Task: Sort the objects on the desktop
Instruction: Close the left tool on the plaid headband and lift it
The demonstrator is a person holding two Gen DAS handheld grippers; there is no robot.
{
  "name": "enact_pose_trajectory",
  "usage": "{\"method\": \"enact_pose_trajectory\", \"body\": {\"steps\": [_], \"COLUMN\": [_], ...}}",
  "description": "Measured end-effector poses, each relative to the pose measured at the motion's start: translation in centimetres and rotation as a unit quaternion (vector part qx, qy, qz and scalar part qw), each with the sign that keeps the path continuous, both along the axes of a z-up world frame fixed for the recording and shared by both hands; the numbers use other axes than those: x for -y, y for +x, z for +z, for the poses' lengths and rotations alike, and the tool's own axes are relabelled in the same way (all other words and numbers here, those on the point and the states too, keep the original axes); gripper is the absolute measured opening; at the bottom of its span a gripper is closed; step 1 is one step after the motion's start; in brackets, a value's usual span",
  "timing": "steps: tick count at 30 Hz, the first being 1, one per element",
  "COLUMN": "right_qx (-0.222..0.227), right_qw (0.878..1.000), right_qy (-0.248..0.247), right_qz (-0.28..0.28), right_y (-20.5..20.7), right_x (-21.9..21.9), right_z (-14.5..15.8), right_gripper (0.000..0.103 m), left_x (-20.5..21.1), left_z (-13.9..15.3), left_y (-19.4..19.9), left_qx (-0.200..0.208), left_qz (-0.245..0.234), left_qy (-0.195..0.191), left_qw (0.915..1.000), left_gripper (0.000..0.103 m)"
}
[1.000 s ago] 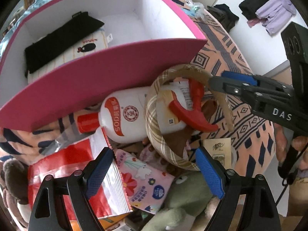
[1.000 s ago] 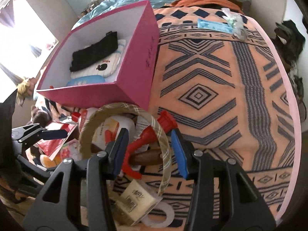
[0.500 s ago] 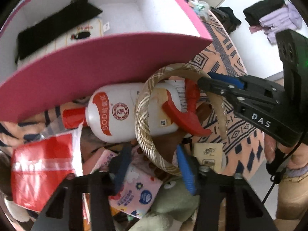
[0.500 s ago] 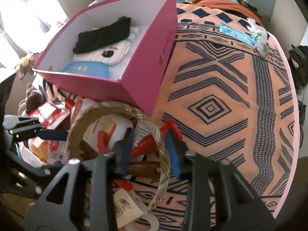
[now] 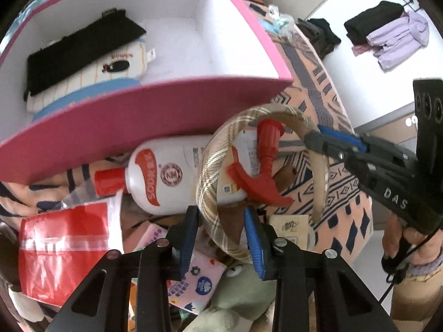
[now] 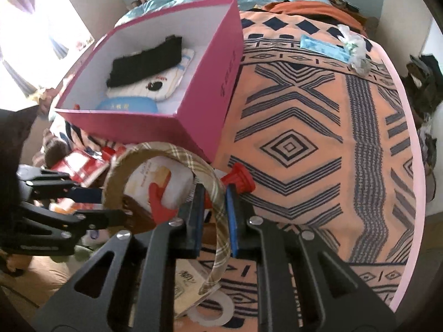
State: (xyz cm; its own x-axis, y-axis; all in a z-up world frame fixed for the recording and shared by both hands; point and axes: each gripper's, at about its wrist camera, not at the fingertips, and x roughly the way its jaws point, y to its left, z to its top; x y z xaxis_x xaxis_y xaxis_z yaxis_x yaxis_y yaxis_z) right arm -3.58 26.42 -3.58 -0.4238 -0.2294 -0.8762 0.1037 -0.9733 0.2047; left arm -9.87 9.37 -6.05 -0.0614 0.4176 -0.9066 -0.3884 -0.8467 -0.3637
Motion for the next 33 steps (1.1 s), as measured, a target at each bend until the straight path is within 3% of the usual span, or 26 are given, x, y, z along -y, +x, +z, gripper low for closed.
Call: {"method": "enact_pose_trajectory", "body": {"steps": [9, 16, 19, 26, 29, 33], "right_qx": [-0.007, 0.002, 0.007, 0.019, 0.013, 0.008], "right_qw": [0.995, 0.988, 0.986, 0.979, 0.978, 0.975], "right_qy": [-0.084, -0.129, -0.142, -0.172, -0.178, -0.184], "right_qz": [-0.06, -0.082, -0.09, -0.105, -0.11, -0.122], "right_y": [1.0, 0.8, 0.7, 0.5, 0.5, 0.3], "right_x": [-1.6, -1.4, -1.0, 0.7, 1.3, 1.7], "right_z": [1.8, 1.4, 1.0, 0.1, 0.1, 0.2], "right_gripper": [0.016, 0.017, 0.017, 0.017, 0.017, 0.017], "left_x": [0.4, 2.1, 3.2, 5.8, 6.3, 6.9], "left_z": [1.8, 2.3, 2.7, 2.5, 3.0, 3.9], "left_y": [-0.3, -0.3, -0.2, -0.4, -0.1, 0.2], "left_qx": [-0.021, -0.022, -0.027, -0.03, -0.04, -0.055], "left_qz": [0.012, 0.032, 0.051, 0.091, 0.099, 0.105], "left_qy": [0.019, 0.022, 0.017, 0.004, -0.004, 0.003], "left_qw": [0.9995, 0.999, 0.9982, 0.9954, 0.9943, 0.993], "left_gripper": [0.034, 0.034, 0.041, 0.042, 0.056, 0.06]}}
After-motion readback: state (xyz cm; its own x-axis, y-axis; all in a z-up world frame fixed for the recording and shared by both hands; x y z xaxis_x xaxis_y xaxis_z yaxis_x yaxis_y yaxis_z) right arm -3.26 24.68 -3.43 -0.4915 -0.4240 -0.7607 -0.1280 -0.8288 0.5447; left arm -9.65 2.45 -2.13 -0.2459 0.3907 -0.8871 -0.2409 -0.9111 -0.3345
